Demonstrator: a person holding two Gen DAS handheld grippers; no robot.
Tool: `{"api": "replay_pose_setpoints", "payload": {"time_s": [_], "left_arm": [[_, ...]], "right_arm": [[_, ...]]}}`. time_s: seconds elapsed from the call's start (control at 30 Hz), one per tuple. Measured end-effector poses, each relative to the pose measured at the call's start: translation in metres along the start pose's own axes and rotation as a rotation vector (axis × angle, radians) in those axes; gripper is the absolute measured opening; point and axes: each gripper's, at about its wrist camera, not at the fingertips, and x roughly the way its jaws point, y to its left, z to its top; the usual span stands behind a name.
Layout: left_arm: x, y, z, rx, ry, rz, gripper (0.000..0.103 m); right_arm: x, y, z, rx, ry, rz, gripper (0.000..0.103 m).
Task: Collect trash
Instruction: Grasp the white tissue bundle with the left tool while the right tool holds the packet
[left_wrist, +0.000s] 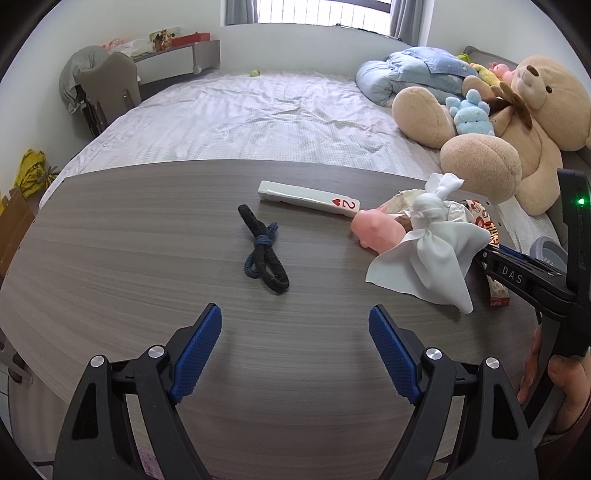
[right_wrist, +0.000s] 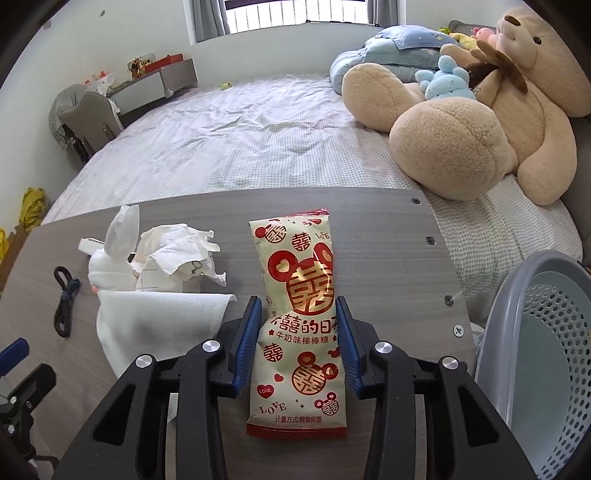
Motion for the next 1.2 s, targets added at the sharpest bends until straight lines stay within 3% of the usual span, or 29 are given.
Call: {"api": "replay_pose_setpoints", "payload": {"time_s": [0.33, 0.6, 0.9, 1.0, 1.07, 1.2], "left_arm": [[0.002, -0.029, 0.006, 0.028, 0.01, -0.046, 0.08], [0.004, -0.07, 0.018, 0.054, -0.027, -0.1, 0.085], [0.026, -0.1, 0.032, 0.066, -0.045, -0.086, 0.085], [0.034, -0.105, 0.033, 0.087, -0.032, -0.081, 0.069], [0.041, -0.108, 0.033, 0.094, 0.001, -0.096, 0.045], [0.04, -0.11, 0.025, 0.108, 0.033, -0.125, 0.02]], "right_arm": [[-0.044, -0.024, -0.023, 0.078, -0.053, 0.035, 0.038], [-0.074, -0.052, -0.051, 0.139, -0.05, 0.073, 0.038], [-0.088, -0.068, -0.06, 0.173, -0.075, 0.125, 0.038], [-0.087, -0.073, -0.062, 0.188, -0.07, 0.139, 0.038], [-0.085, -0.076, -0.064, 0.198, -0.063, 0.146, 0.038], [-0.087, -0.079, -0.067, 0.208, -0.065, 0.153, 0.038]]}}
